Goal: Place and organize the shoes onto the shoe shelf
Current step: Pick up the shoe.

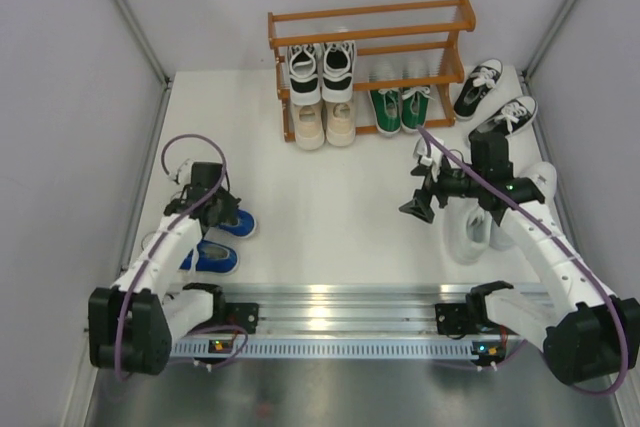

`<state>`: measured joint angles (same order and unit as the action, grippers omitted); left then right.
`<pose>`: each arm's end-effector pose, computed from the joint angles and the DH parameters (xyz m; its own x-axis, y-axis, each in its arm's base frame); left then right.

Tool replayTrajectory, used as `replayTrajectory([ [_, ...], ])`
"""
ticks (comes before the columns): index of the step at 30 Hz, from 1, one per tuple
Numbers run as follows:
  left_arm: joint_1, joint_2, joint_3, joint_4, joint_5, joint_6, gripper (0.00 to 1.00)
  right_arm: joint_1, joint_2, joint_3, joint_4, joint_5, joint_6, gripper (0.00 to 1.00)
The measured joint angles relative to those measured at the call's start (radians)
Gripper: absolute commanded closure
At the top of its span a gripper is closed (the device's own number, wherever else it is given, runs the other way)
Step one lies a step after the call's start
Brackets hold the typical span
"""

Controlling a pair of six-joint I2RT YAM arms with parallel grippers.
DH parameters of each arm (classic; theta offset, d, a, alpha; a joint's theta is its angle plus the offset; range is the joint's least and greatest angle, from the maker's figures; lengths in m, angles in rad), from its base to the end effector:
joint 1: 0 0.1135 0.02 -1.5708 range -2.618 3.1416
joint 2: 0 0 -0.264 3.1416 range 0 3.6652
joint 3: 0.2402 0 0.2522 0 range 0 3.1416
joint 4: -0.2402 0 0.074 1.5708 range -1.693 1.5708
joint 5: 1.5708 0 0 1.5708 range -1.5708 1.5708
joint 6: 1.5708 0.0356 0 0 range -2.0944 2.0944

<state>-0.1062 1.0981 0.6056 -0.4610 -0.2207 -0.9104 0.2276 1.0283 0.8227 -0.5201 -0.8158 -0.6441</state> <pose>0.2066 -0.0142 0.1969 -0.4796 -0.7238 -0.4961 -0.6542 0.6717 -0.3476 0.1981 0.0725 0.2830 -0.1055 -0.4468 -0.8884 -0.9363 0.3456 -0.0627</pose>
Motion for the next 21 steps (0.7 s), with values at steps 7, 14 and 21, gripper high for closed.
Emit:
replayTrajectory([
  [7, -0.111, -0.237, -0.023, 0.106, 0.317, 0.137, 1.00, -0.023, -0.005, 0.000, -0.004, -0.036, 0.009, 0.00],
  [14, -0.487, -0.309, -0.058, 0.269, 0.496, 0.220, 1.00, -0.025, 0.020, 0.022, -0.005, -0.055, 0.107, 0.01],
  [21, -0.806, -0.179, -0.023, 0.369, 0.483, 0.270, 1.00, -0.081, 0.064, 0.114, 0.026, 0.003, 0.411, 0.01],
])
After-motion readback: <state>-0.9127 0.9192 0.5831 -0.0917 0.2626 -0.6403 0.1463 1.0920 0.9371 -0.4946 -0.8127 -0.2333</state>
